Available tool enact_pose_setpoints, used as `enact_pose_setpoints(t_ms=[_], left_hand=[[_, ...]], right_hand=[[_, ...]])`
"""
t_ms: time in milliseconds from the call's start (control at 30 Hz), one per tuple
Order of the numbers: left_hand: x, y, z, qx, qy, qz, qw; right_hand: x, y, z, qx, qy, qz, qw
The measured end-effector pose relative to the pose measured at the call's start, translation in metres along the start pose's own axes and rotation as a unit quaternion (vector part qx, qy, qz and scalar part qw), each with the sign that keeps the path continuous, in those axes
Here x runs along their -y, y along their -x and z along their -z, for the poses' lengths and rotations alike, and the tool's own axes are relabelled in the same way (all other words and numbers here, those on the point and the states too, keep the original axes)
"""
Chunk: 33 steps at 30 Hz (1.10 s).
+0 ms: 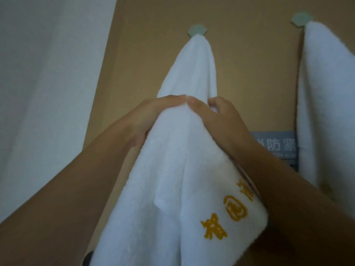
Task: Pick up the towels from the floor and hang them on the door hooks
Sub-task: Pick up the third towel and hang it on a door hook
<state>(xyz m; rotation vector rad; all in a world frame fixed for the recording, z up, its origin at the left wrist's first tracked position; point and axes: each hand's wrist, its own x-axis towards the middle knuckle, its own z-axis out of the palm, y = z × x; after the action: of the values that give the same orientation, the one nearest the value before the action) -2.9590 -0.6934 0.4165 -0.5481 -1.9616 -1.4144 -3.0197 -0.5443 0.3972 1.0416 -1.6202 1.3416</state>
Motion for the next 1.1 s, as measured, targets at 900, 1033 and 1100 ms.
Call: enact_pose_setpoints(t_ms=[900, 1033, 1100], left_hand=[[0.031, 0.101, -0.022, -0.051, -0.012, 0.125, 0.991], [0.067, 0.104, -0.026, -0.277, -0.352, 0.070, 0.891], [0.075, 0.117, -0.039, -0.306, -0.446, 0.008, 0.841]], right_hand=[[-0.014, 0.067, 0.043, 0.156, -0.151, -0.162, 0.963], [-0.029, 0.081, 0.030, 0.033, -0.022, -0.123, 0.992], [-0.035, 0.094, 0.022, -0.045, 0.059, -0.082, 0.994]])
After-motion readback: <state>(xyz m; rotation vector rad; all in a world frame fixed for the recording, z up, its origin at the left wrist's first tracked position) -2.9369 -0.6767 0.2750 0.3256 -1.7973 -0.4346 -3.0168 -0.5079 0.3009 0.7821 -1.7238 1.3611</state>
